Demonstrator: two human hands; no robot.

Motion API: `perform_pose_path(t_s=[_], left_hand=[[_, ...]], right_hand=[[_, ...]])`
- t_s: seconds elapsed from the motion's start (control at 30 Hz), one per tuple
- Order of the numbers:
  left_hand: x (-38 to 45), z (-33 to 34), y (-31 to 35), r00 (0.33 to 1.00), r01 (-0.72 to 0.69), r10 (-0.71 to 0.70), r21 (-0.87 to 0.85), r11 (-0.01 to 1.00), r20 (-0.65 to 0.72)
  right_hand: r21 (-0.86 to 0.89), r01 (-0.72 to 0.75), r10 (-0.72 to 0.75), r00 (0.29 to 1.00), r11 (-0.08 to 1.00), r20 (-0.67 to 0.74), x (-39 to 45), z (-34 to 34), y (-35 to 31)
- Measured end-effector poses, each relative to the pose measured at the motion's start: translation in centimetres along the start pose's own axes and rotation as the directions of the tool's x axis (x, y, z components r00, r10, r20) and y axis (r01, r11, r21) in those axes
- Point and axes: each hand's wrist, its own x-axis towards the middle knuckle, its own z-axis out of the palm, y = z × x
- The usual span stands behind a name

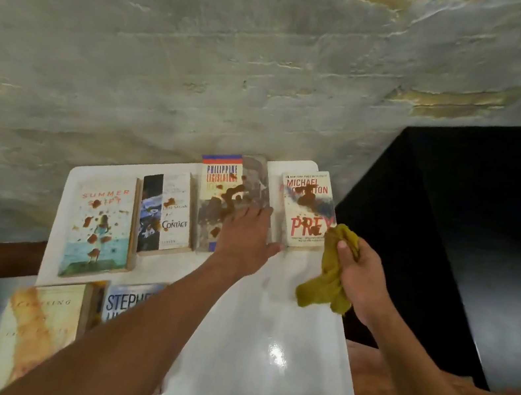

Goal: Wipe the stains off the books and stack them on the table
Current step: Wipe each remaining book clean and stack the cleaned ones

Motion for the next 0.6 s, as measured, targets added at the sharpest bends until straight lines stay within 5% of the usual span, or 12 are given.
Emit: perform_pose_path(t_s=[0.27, 0.6], left_hand=[[5.1, 1.2, 0.5, 0.992, -0.079, 0.062, 0.171, 0.982, 0.106], [8.2, 3.1, 1.6, 0.994, -0.058, 0.033, 0.246, 0.967, 0.104]], right_hand=[[-0.37, 0.148, -0.193, 0.977, 0.917, -0.088, 5.0, 0.7, 1.3], [-0.563, 0.099, -0.22, 0.964, 0.821, -0.151, 7.4, 2.5, 2.5]])
